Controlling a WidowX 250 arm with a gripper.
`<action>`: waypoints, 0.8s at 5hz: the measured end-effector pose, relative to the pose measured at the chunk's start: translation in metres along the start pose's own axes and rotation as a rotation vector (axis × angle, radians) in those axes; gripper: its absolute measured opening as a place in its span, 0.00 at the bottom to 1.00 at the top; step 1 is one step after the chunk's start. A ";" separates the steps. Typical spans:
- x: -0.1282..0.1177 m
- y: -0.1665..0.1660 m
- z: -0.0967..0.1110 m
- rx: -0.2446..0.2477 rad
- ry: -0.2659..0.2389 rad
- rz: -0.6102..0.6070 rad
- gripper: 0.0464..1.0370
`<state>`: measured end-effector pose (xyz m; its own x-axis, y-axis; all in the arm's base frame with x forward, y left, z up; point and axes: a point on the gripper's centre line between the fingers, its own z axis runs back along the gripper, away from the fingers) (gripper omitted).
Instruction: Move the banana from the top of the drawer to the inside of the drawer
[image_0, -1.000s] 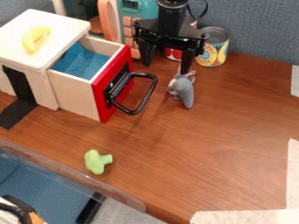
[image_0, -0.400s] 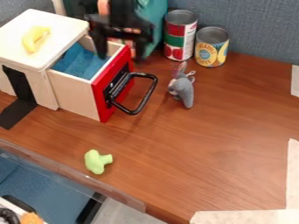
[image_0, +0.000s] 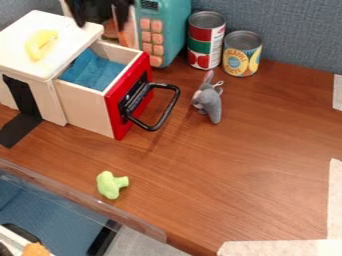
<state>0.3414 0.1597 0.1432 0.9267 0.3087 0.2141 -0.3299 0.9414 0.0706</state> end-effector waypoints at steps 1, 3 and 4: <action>0.011 0.029 -0.002 -0.020 -0.009 0.006 0.96; 0.006 0.060 -0.016 -0.081 0.027 -0.012 0.96; -0.001 0.076 -0.019 -0.078 0.046 0.003 0.96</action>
<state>0.3186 0.2334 0.1300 0.9337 0.3156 0.1688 -0.3192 0.9477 -0.0060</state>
